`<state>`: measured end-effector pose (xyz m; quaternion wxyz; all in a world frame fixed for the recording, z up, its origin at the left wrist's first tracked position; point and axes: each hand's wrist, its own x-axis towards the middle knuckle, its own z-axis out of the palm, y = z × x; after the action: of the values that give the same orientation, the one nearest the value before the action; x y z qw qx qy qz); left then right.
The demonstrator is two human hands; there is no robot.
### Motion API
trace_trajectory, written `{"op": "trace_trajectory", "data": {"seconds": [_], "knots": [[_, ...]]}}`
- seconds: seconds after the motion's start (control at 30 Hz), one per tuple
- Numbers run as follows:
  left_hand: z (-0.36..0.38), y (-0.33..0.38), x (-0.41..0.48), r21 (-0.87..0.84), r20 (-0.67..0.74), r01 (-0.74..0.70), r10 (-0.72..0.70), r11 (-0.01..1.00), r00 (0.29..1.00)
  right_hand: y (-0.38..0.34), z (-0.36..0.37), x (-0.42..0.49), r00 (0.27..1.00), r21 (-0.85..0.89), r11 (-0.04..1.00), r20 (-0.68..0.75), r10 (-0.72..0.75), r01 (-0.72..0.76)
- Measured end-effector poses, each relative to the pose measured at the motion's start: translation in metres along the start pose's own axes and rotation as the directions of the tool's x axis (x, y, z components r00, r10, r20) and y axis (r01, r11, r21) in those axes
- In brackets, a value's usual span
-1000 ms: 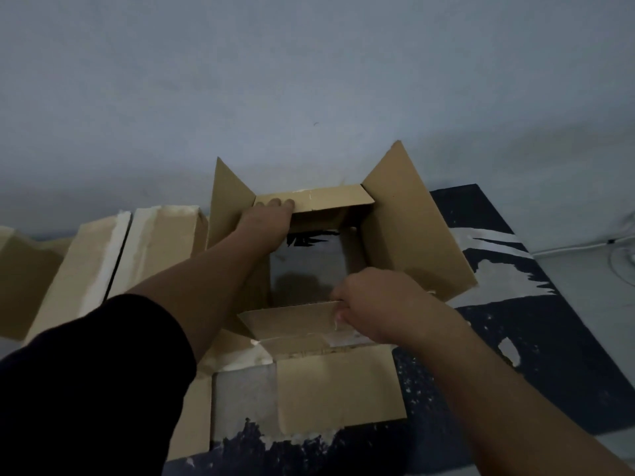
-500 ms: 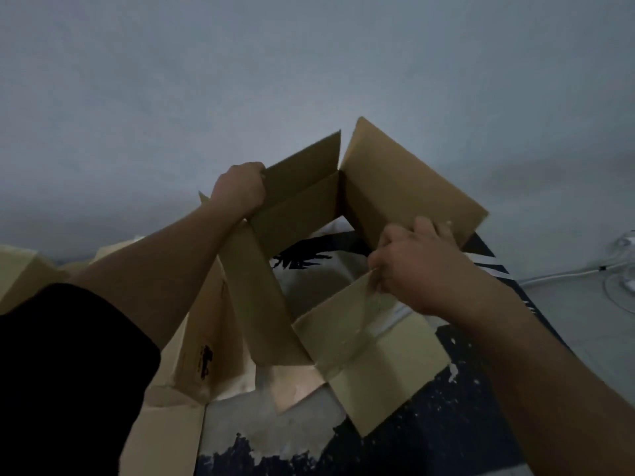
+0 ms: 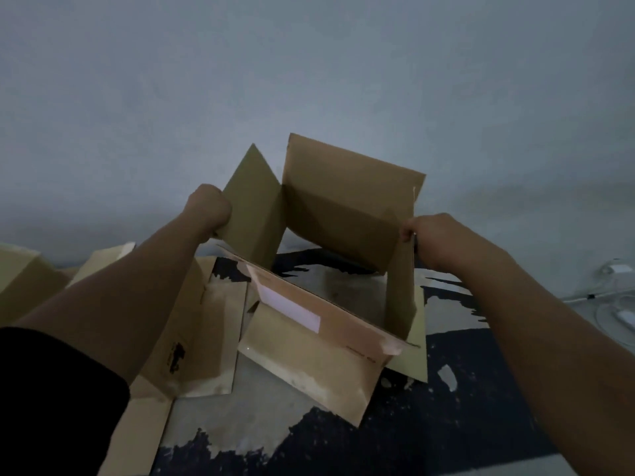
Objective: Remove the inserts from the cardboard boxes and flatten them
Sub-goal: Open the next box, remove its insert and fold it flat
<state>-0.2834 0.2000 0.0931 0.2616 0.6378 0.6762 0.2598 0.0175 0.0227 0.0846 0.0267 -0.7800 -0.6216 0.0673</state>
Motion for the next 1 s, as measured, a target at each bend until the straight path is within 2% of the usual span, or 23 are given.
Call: {"op": "trace_trajectory", "data": {"seconds": [0.1, 0.17, 0.27, 0.43, 0.57, 0.67, 0.77, 0.83, 0.9, 1.0], "knots": [[0.003, -0.002, -0.018, -0.241, 0.058, 0.125, -0.114, 0.962, 0.992, 0.008, 0.003, -0.001, 0.993, -0.061, 0.993, 0.069, -0.098, 0.102], [0.007, 0.000, -0.033, -0.356, 0.097, 0.176, -0.152, 0.918, 0.984, 0.009, -0.001, -0.004, 0.981, -0.035, 0.990, 0.142, -0.131, 0.138], [0.012, 0.001, -0.047, -0.448, 0.107, 0.199, -0.168, 0.872, 0.980, 0.007, -0.013, -0.011, 0.971, 0.079, 0.988, 0.190, -0.147, 0.134], [0.023, 0.012, -0.059, -0.575, 0.131, 0.134, -0.072, 0.807, 0.989, -0.010, -0.023, -0.029, 0.962, 0.330, 0.937, 0.197, -0.188, 0.116], [0.033, 0.024, -0.058, -0.529, 0.163, 0.124, -0.043, 0.839, 0.986, -0.021, -0.022, -0.041, 0.933, 0.243, 0.950, 0.252, -0.258, 0.197], [0.036, 0.033, -0.060, -0.495, 0.205, 0.133, -0.033, 0.859, 0.978, -0.026, -0.011, -0.048, 0.921, 0.204, 0.924, 0.153, -0.358, 0.325], [0.038, 0.040, -0.063, -0.468, 0.251, 0.141, -0.021, 0.873, 0.968, -0.030, -0.003, -0.056, 0.913, 0.203, 0.910, 0.116, -0.390, 0.363], [0.038, 0.043, -0.061, -0.388, 0.279, 0.138, -0.027, 0.911, 0.960, -0.029, 0.001, -0.062, 0.919, 0.263, 0.900, 0.093, -0.383, 0.349], [0.037, 0.046, -0.058, -0.280, 0.327, 0.139, -0.042, 0.950, 0.944, -0.028, 0.002, -0.065, 0.896, 0.222, 0.880, 0.058, -0.441, 0.419], [0.037, 0.046, -0.056, -0.159, 0.390, 0.114, -0.043, 0.981, 0.920, -0.032, 0.005, -0.057, 0.897, 0.197, 0.900, 0.142, -0.418, 0.388]]}}
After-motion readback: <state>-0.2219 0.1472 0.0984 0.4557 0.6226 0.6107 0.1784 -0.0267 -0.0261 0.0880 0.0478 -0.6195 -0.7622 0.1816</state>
